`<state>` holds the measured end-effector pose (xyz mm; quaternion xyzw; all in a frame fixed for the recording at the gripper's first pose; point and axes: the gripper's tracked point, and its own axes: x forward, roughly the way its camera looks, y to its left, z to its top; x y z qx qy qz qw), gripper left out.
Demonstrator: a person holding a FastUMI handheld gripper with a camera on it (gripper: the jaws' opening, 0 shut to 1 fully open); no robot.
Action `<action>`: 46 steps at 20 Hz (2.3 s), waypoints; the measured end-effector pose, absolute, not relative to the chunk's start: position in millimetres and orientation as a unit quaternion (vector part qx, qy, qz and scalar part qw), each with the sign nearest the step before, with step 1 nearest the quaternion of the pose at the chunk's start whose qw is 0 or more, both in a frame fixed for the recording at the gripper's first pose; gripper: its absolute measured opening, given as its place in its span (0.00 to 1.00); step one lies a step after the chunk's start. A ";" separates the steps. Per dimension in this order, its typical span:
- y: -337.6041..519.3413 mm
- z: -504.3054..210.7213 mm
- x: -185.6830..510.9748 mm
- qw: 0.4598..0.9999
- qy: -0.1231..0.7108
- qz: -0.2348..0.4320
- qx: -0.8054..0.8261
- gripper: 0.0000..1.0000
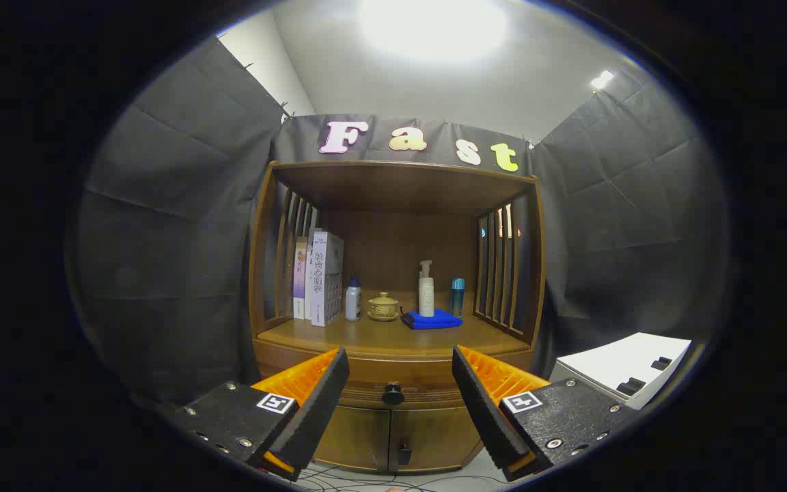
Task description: Pull open the drawer, take out the items inside it, and place them on the countertop above the cabinet.
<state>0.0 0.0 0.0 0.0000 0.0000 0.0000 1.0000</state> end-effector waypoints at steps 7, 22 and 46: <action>0.8 -1.3 0.9 1.000 0.004 0.000 0.002 0.95; -3.3 -6.5 4.4 1.000 0.009 -0.015 0.012 0.95; -6.4 -131.7 158.0 0.994 0.093 -0.032 0.042 0.95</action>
